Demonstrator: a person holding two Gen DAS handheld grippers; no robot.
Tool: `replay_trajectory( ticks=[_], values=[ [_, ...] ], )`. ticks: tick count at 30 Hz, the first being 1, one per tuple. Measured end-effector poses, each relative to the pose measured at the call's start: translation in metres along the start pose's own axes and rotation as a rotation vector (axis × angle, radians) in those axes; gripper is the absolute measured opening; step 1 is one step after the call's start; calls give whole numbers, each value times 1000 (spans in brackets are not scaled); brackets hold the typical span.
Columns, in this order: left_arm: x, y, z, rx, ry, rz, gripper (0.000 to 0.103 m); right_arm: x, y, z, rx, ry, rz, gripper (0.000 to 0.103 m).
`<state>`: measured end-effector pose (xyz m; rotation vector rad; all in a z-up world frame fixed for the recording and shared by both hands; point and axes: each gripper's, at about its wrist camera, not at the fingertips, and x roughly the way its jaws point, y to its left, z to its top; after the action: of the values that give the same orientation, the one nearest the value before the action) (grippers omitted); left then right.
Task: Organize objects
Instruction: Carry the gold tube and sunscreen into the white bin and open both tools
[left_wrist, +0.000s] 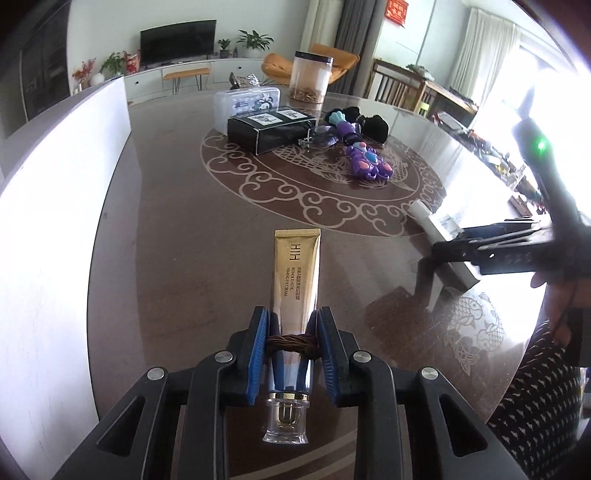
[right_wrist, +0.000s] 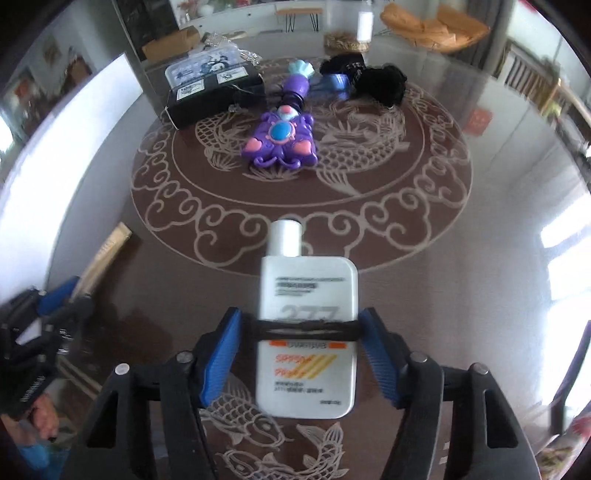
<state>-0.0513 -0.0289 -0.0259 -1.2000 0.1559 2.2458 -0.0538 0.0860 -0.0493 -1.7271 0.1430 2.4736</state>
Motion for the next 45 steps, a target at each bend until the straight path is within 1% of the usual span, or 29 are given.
replay_trajectory(
  ticks=[1,3,6,9,13,19,21,22,24,27,30,32,33,35,37,38,39,40,41,42,43,44,45],
  values=[
    [-1,1,-1,-4,-4,-3,27,-1,1,-2,-9,-3,-10,54],
    [-5,2,-4,-10,-16,-9,27,-4,1,-7,6,-13,3,54],
    [-16,1,-5,-9,-61,-18,27,-13,-1,-19,30,-38,-3,54],
    [-33,-3,-1,-2,-121,-26,27,-36,0,-30,63,-106,25,54],
    [-53,-7,7,5,-190,-40,27,-68,9,-27,73,-189,34,54],
    [-74,-1,9,-33,-241,-64,26,-86,29,-19,43,-237,43,54],
    [-89,5,11,-62,-268,-87,23,-93,36,-17,40,-252,63,54],
    [-101,8,12,-81,-294,-103,21,-97,40,-15,37,-264,76,54],
    [-126,16,15,-106,-340,-130,21,-109,55,-8,18,-298,111,54],
    [-171,34,19,-148,-422,-151,21,-132,92,4,-40,-352,189,54],
    [-219,61,19,-189,-493,-139,21,-157,134,16,-96,-403,303,54],
    [-249,80,17,-203,-530,-100,21,-173,161,23,-130,-429,386,54],
    [-263,91,16,-206,-542,-64,21,-180,177,26,-150,-436,432,54],
    [-281,115,13,-229,-539,12,21,-188,211,32,-197,-426,518,54],
    [-286,142,9,-266,-506,77,21,-187,239,34,-245,-399,579,54],
    [-282,157,8,-290,-469,121,21,-182,256,35,-268,-375,599,54],
    [-274,173,6,-323,-415,159,22,-175,271,36,-288,-350,607,54],
    [-259,192,5,-364,-334,186,23,-167,281,37,-303,-326,608,55],
    [-248,206,4,-394,-275,193,30,-155,296,38,-321,-287,605,55],
    [-233,220,2,-429,-210,208,53,-144,305,39,-331,-254,601,56],
    [-219,232,-1,-464,-150,236,66,-130,313,39,-334,-219,598,56],
    [-209,240,-3,-488,-119,273,77,-119,318,38,-326,-199,596,58],
    [-204,242,-4,-498,-110,294,77,-114,317,38,-315,-194,596,58]
  ],
)
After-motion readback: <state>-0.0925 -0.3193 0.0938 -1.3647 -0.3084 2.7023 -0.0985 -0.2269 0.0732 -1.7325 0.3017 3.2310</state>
